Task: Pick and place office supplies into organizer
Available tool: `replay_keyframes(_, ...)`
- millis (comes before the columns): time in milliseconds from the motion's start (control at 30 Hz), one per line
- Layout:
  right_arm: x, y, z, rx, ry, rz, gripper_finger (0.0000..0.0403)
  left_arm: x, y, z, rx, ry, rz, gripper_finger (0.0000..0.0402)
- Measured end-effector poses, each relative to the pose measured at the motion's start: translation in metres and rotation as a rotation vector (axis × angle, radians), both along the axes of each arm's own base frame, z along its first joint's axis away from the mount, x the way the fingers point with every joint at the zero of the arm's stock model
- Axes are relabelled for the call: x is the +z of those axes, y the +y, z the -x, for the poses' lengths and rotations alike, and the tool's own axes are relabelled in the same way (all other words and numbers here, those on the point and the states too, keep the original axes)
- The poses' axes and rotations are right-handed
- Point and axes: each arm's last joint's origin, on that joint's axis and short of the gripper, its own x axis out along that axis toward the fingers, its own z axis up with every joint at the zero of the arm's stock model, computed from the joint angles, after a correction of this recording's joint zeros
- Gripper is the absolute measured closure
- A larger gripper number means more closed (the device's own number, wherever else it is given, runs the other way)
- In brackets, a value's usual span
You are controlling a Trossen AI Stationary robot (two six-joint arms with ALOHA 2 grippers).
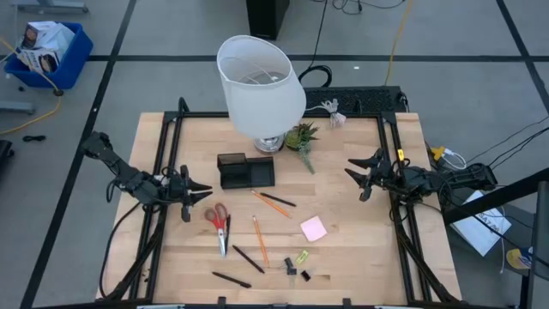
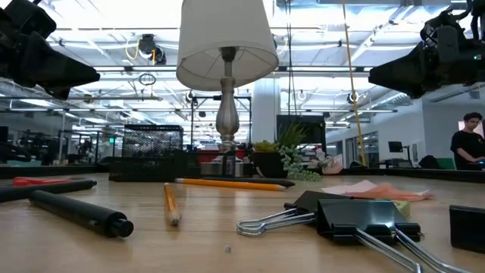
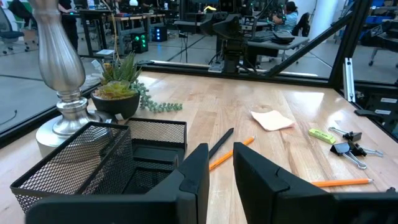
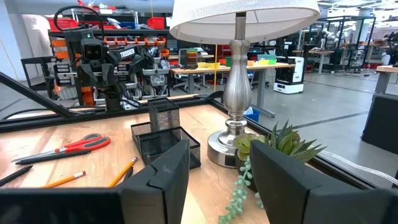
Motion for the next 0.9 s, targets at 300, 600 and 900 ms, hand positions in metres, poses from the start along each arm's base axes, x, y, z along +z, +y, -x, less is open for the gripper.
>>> replay_keyframes(300,0.001,0.0,0.0,0.006,-0.114,-0.247,0.0241,0.0,0.0,0.0,0.0,0.0,0.0,0.0325)
replay_keyframes(600,0.0,0.001,-0.002,0.043,-0.168,-0.402,0.0253,0.0,0.0,0.0,0.0,0.0,0.0,0.0325)
replay_keyframes(900,-0.017,0.008,-0.016,0.091,0.013,-0.488,0.0312,0.0,0.0,0.0,0.0,0.0,0.0,0.0325)
